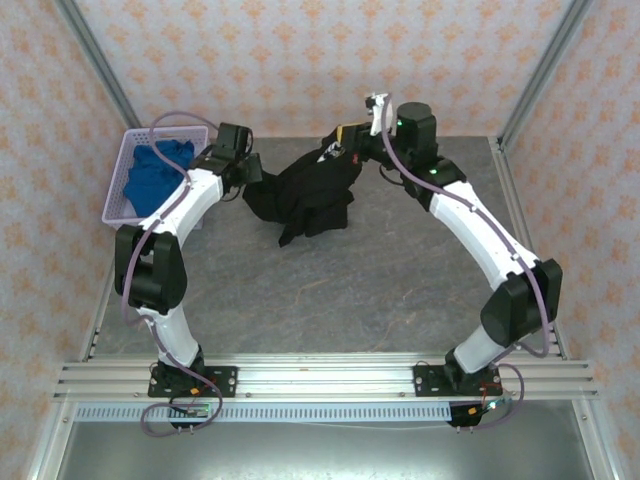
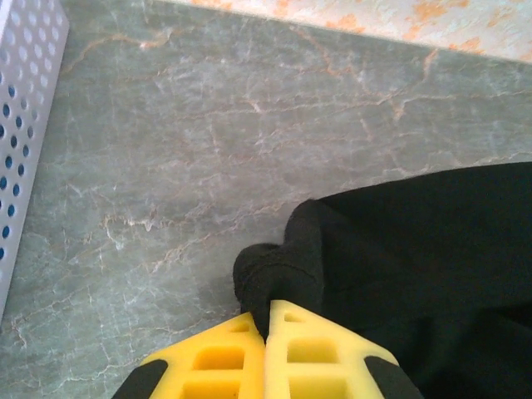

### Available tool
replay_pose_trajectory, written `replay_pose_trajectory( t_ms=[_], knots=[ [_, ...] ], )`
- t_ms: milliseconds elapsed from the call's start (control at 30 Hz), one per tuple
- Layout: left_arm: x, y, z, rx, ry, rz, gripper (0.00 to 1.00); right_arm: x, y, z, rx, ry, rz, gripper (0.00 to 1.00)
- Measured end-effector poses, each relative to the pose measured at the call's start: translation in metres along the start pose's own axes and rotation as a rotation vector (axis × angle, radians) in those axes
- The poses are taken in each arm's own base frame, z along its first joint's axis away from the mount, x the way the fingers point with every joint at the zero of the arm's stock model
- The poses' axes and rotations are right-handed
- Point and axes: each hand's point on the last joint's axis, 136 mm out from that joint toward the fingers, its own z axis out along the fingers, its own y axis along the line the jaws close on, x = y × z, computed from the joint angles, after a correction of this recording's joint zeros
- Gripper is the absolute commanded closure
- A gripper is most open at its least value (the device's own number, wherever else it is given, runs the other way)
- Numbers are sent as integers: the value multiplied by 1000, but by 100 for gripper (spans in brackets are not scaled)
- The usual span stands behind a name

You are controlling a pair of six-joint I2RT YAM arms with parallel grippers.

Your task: Fold the inside-out t-shirt

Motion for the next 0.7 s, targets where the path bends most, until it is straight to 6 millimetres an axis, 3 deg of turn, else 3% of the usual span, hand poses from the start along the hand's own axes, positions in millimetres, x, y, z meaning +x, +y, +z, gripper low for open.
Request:
replay_pose_trajectory(
  t_ms=[67, 200, 267, 333, 400, 500, 567, 700],
  knots=[
    [16, 5, 9, -5, 29, -3, 98, -3, 3, -7, -7, -16, 1, 100],
    [54, 9, 17, 24, 78, -36, 59, 20, -4, -11, -1, 23, 22, 100],
    [74, 10, 6, 59, 90, -60, 43, 44, -17, -13, 25, 71, 40, 100],
    [81, 4, -13, 109, 68, -68, 34, 70, -31, -15, 55, 125, 57, 100],
    [79, -17, -37, 193, 16, -38, 31, 94, -42, -17, 81, 178, 79, 100],
    [80, -79, -76, 388, -66, 78, 30, 113, -50, -19, 103, 220, 100, 100],
    [96, -130, -98, 534, -99, 182, 29, 113, -51, -19, 110, 218, 117, 100],
    [143, -193, -110, 702, -75, 337, 30, 105, -53, -19, 138, 193, 176, 100]
  ],
)
